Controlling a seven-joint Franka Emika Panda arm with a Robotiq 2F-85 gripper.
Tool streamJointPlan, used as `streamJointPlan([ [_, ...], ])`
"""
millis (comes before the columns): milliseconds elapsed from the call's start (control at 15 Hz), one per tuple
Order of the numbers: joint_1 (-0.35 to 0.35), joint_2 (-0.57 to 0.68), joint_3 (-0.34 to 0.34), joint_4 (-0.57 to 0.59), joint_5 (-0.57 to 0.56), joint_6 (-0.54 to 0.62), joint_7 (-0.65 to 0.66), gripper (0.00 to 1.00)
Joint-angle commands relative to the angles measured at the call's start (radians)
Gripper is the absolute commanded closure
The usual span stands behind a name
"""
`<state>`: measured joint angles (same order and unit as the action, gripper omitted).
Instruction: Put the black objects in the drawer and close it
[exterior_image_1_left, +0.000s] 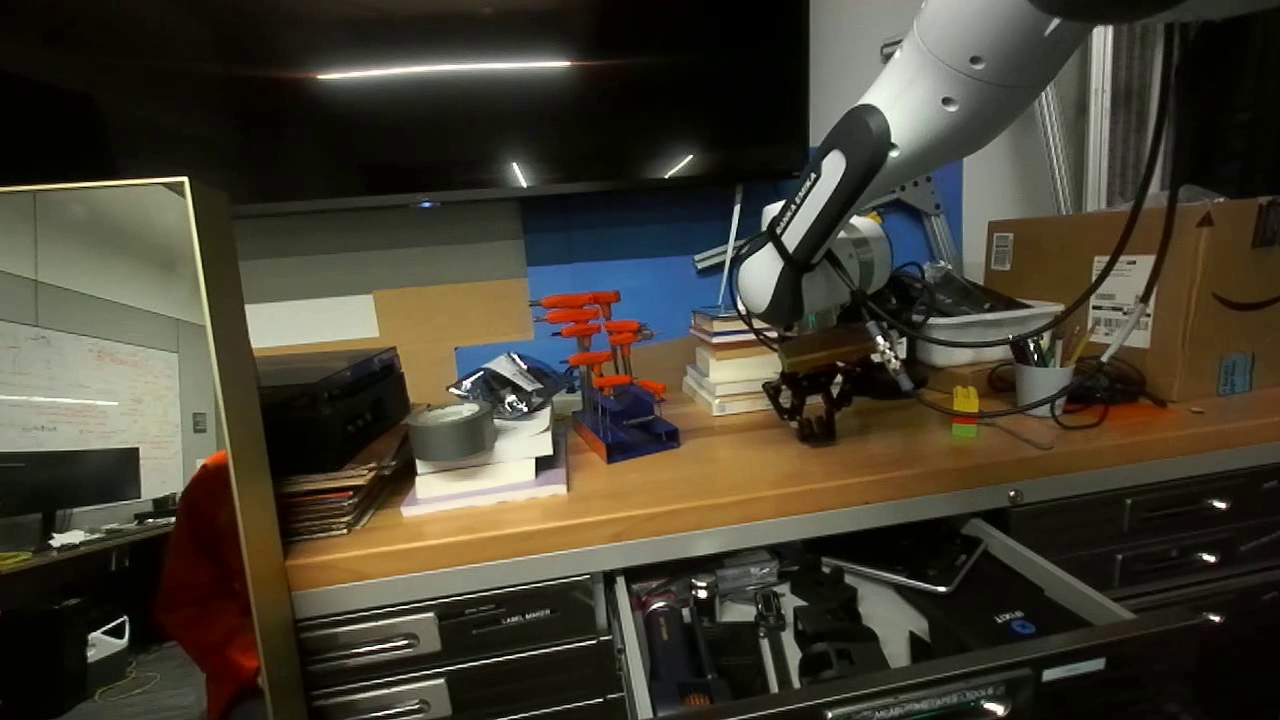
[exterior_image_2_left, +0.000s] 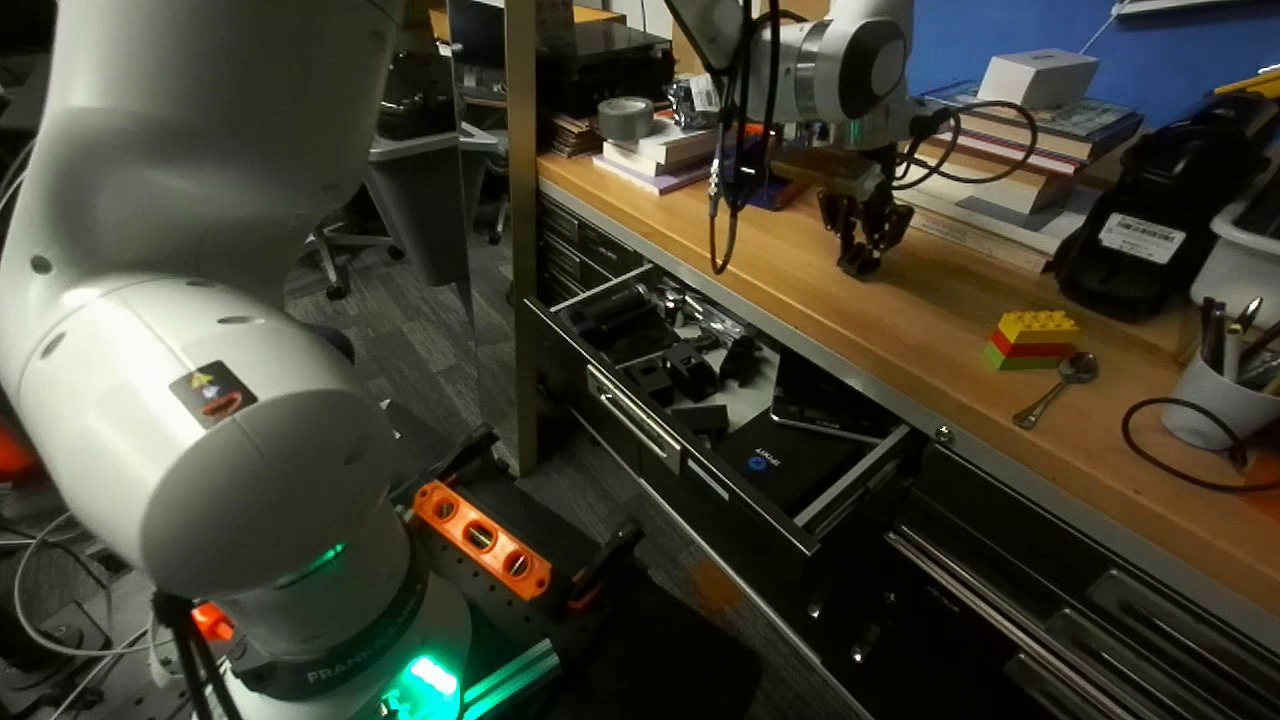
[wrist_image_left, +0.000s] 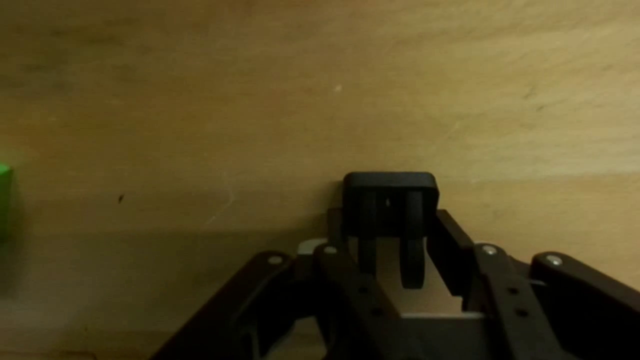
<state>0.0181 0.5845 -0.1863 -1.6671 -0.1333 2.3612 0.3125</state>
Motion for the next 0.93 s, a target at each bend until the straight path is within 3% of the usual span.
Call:
streamJointPlan([
  [0, 0.089, -0.162, -0.01, -0.189, -0.058, -0.049, 0.129, 0.78],
  [467, 0.148, -0.354, 0.033, -0.466, -0.081, -0.062, 0.324, 0.78],
  [867, 0.118, -0.338, 0.037, -0.562, -0.123, -0.006, 0.451, 0.78],
])
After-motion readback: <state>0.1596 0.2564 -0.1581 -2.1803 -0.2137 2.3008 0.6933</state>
